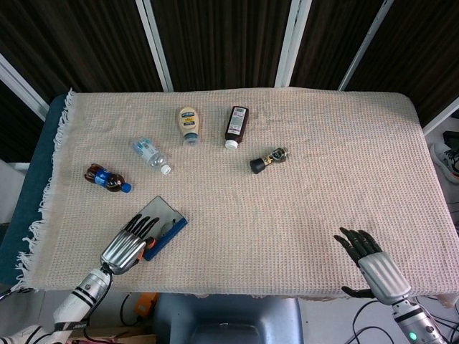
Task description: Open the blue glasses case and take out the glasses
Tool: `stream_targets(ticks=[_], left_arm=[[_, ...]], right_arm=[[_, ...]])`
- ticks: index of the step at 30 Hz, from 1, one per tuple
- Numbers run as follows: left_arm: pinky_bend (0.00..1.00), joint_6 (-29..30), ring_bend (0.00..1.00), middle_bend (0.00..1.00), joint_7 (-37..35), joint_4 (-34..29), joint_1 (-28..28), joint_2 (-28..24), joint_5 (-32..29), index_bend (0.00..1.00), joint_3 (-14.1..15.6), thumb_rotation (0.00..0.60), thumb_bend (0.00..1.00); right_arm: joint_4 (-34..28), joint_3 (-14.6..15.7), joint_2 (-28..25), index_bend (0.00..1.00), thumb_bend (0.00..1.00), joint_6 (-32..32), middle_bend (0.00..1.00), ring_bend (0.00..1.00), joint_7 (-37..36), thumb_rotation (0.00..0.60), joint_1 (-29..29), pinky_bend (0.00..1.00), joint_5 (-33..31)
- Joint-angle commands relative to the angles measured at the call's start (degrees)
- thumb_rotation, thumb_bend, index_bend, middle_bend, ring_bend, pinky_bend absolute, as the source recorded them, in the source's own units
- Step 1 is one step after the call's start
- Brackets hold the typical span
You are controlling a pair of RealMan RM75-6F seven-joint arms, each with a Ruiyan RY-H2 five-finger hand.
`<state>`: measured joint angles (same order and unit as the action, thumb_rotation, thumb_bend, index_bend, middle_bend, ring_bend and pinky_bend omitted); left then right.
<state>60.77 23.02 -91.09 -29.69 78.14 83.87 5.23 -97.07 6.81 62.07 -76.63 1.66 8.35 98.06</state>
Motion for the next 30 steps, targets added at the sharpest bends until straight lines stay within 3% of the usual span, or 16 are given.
stream_targets(ticks=[1,9,15,22,30], left_arm=[[0.0,-0.9,0.0,0.0,-0.5,-2.8,0.0,-1.6,2.2,0.44,1.6,0.6,0.89],[0.0,-3.7,0.0,0.0,-0.3,-6.5,-0.7,-2.8,4.3,0.41,3.4,0.6,0.85],[0.0,-3.9,0.0,0.0,-3.1,-7.3,-1.4,-1.3,7.1,0.35,3.0,0.6,0.81],[0.0,-0.9,0.0,0.0,-7.5,-3.7,-2.0,2.4,6.9,0.29,-1.6,0.6,0.79],[0.0,0.9,0.0,0.0,-16.8,-4.6,-4.2,3.3,7.3,0.37,-6.2,0.6,0.84]], right_arm=[[0.0,0.0,0.0,0.0,0.19,-0.1,0.0,0.0,-0.1,0.6,0.0,0.0,0.1],[0.1,0.1,-0.3,0.0,0.19,-0.8,0.0,0.0,-0.5,0.6,-0.3,0.0,0.4],[0.1,0.1,-0.3,0.0,0.19,-0.9,0.0,0.0,-0.6,0.6,-0.3,0.0,0.5],[0.1,0.1,-0.6,0.0,0.19,-1.2,0.0,0.0,-1.1,0.6,-0.4,0.0,0.7],[0.2,0.3,-0.5,0.0,0.19,-0.7,0.0,0.0,-0.6,0.6,-0.3,0.0,0.9]])
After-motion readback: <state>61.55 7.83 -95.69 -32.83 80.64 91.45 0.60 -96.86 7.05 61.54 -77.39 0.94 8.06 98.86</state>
